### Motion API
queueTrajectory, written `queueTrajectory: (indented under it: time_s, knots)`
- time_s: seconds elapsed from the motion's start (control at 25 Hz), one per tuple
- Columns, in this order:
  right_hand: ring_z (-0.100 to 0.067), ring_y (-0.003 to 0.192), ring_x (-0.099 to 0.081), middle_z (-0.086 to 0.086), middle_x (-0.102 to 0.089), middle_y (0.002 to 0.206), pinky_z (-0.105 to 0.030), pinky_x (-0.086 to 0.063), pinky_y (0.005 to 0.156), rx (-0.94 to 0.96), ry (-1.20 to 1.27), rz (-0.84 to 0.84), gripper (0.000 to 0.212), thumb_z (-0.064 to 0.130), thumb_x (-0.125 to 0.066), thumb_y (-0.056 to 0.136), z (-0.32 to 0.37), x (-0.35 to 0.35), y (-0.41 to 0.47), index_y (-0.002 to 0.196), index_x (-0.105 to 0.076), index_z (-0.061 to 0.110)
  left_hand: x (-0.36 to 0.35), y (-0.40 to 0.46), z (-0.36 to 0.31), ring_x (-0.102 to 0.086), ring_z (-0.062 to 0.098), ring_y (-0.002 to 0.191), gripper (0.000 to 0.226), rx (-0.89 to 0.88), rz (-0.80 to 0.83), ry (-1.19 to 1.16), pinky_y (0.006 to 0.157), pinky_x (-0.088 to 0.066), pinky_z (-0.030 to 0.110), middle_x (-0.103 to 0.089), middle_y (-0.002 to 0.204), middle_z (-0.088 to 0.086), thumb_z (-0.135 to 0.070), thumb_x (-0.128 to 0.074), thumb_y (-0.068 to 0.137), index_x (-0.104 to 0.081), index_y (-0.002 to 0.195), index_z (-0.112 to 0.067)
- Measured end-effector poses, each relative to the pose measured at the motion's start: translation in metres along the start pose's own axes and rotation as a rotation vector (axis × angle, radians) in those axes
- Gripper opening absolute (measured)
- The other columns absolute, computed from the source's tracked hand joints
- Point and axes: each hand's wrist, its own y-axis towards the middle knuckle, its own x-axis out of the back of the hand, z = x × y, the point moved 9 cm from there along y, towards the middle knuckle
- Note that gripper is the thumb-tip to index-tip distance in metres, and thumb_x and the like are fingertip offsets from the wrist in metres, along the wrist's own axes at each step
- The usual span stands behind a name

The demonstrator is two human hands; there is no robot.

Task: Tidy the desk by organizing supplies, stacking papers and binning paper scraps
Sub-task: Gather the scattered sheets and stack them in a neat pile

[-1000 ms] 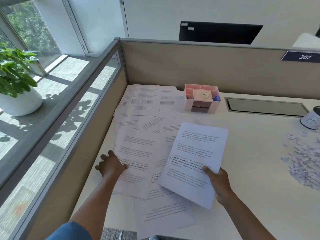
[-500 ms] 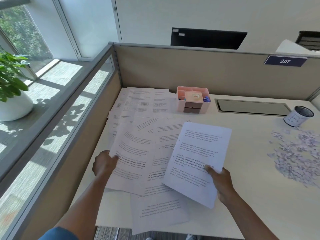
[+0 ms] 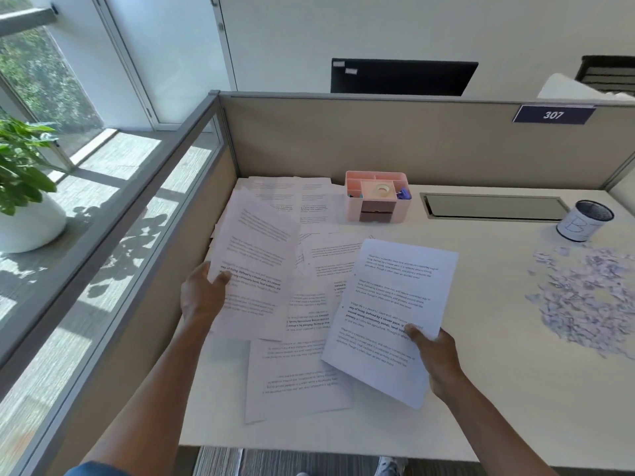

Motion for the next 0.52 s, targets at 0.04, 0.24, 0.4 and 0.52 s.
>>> queueTrajectory:
  time_s: [0.04, 0.24, 0.4, 0.52]
  knots:
    - [-0.018, 0.076, -0.074, 0.002, -0.078, 0.088, -0.034, -0.056, 0.066, 0.001, 0.008, -0.001, 0.009, 0.018, -0.072, 0.088, 0.0, 0.001, -0.001, 0.097, -0.073, 0.019, 0.005, 0.001, -0.008, -0.067, 0.027, 0.083, 0.023, -0.015, -0.015, -0.03, 0.067, -0.046, 0.031, -0.074, 0.097, 0.006, -0.03, -0.071, 0.092, -0.07, 0.111, -0.018]
    - [-0.019, 0.076, -0.074, 0.0, -0.078, 0.089, -0.032, -0.056, 0.063, 0.015, 0.048, 0.0, 0.01, 0.016, -0.071, 0.089, 0.007, 0.008, -0.006, 0.099, -0.072, 0.019, 0.024, 0.002, -0.059, -0.062, 0.002, 0.064, 0.005, -0.129, -0.038, -0.144, 0.051, -0.039, 0.019, -0.067, 0.076, -0.016, -0.028, -0.066, 0.094, -0.064, 0.097, -0.031]
    - [-0.023, 0.083, -0.074, -0.002, -0.077, 0.094, -0.036, -0.056, 0.072, 0.038, 0.082, 0.0, 0.013, 0.013, -0.071, 0.088, 0.014, 0.013, -0.008, 0.1, -0.071, 0.019, 0.039, -0.002, -0.099, -0.058, 0.002, 0.062, 0.007, -0.213, -0.129, -0.19, 0.052, -0.038, 0.019, -0.066, 0.078, -0.01, -0.026, -0.068, 0.092, -0.068, 0.098, -0.026]
    - [-0.026, 0.089, -0.072, -0.004, -0.076, 0.098, -0.04, -0.057, 0.077, 0.05, 0.102, -0.005, 0.015, 0.012, -0.071, 0.089, 0.019, 0.018, -0.01, 0.103, -0.07, 0.018, 0.039, -0.008, -0.124, -0.062, -0.004, 0.061, 0.007, -0.253, -0.112, -0.328, 0.048, -0.043, 0.014, -0.068, 0.08, -0.014, -0.028, -0.07, 0.091, -0.067, 0.096, -0.028]
